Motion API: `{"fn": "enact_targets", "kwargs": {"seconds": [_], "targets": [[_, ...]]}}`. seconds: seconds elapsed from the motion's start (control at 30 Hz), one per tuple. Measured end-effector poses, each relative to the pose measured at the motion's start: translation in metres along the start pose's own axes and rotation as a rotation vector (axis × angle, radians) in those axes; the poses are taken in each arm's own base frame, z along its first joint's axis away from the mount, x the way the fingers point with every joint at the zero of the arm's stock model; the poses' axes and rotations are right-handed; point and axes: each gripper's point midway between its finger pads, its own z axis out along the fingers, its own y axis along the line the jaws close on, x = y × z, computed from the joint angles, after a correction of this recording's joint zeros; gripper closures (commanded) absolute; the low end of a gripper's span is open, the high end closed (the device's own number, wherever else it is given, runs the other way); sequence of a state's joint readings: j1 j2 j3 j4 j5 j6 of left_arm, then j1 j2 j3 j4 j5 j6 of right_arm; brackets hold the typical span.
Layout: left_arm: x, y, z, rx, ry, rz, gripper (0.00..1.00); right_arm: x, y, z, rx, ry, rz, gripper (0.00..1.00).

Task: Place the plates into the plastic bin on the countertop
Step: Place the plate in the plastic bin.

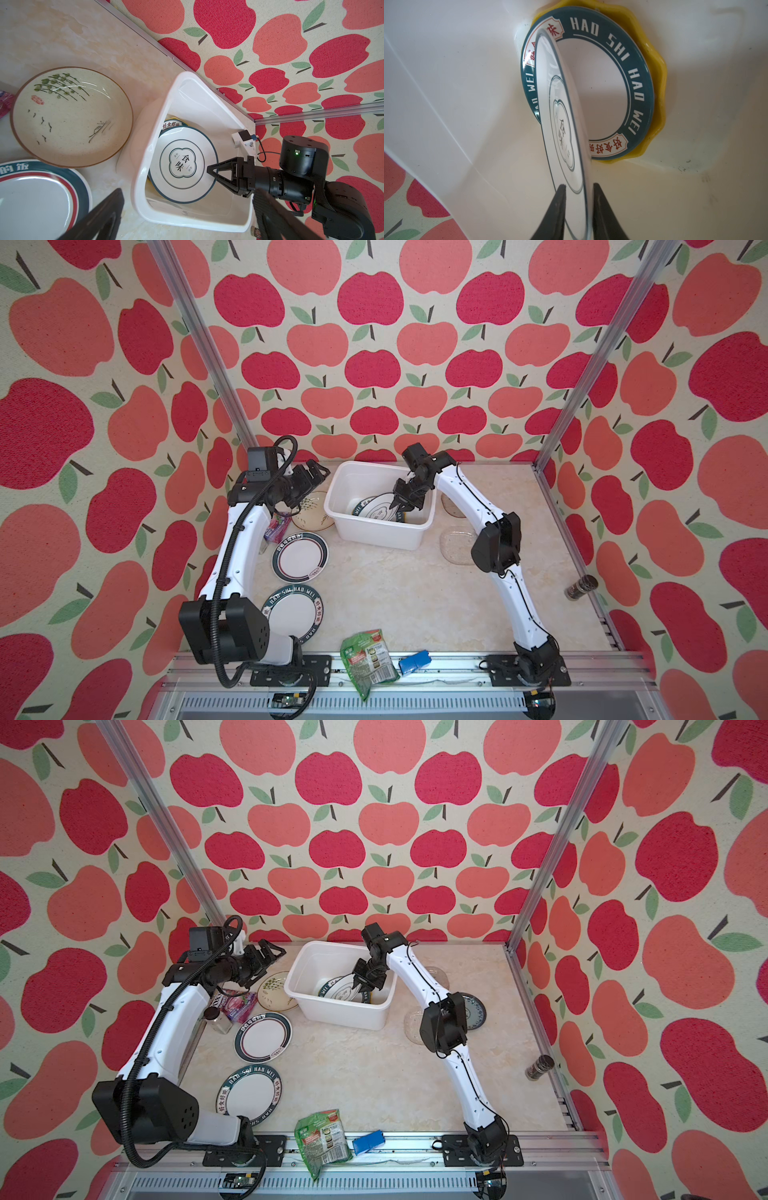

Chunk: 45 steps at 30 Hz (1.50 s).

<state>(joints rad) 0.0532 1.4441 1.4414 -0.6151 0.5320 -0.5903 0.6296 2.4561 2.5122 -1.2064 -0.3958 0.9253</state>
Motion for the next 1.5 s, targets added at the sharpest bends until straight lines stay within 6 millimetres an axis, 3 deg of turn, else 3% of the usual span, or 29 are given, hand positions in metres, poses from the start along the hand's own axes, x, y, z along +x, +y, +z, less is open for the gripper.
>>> {"fn": "enact_targets", "kwargs": {"seconds": [0.6,0.73,0.83,1.07,1.13,1.5], "targets": [[-0.001,0.003,0.011,-0.001,0.004,-0.022,0.01,0.001,-0.02,0.0,0.032,0.067,0.059,0.72],[-0.001,0.006,0.019,-0.009,0.01,-0.022,0.01,-0.005,-0.023,-0.003,0.023,0.067,0.066,0.72],[0.0,0.009,0.024,-0.019,0.014,-0.024,0.01,-0.01,-0.023,-0.005,0.015,0.06,0.066,0.64],[0.0,0.009,0.026,-0.028,0.011,-0.038,0.01,-0.02,-0.024,-0.013,-0.012,0.046,0.052,0.61],[0.0,0.009,0.026,-0.03,0.01,-0.042,0.01,-0.022,-0.023,-0.015,-0.02,0.042,0.053,0.56],[-0.002,0.012,0.026,-0.051,-0.006,-0.041,0.01,-0.035,-0.02,-0.028,-0.043,0.003,0.018,0.56]]}}
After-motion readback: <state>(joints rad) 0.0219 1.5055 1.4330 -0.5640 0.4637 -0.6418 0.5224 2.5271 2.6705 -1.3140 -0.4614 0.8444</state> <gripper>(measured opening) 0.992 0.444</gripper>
